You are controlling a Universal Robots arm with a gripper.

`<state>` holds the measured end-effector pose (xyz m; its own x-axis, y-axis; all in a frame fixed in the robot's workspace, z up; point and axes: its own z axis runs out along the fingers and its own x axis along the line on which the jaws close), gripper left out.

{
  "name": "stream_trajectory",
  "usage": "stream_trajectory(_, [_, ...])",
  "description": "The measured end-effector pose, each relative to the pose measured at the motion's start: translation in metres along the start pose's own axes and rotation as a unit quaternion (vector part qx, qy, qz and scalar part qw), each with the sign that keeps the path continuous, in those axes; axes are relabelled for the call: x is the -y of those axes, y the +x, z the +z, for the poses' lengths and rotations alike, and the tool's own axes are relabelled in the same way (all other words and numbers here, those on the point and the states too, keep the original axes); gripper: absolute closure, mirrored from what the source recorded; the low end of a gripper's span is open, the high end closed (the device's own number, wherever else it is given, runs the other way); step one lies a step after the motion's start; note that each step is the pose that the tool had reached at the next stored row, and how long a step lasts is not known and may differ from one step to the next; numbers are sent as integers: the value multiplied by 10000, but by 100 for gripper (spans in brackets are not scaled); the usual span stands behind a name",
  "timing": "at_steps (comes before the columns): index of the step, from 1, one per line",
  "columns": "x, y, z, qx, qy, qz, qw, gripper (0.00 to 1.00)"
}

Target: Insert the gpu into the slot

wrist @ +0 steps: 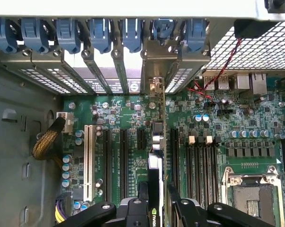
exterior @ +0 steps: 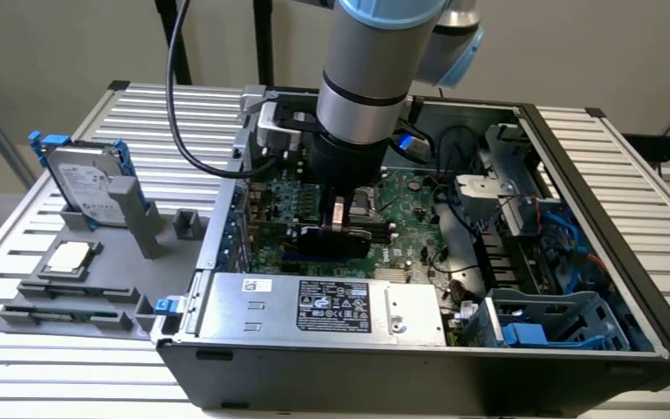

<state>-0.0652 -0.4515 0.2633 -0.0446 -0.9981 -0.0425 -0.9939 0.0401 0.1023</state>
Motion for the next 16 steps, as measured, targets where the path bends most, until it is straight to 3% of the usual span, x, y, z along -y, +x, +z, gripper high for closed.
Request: stream_trajectory(16, [-7, 1, 49, -7, -4, -74, 10000, 74])
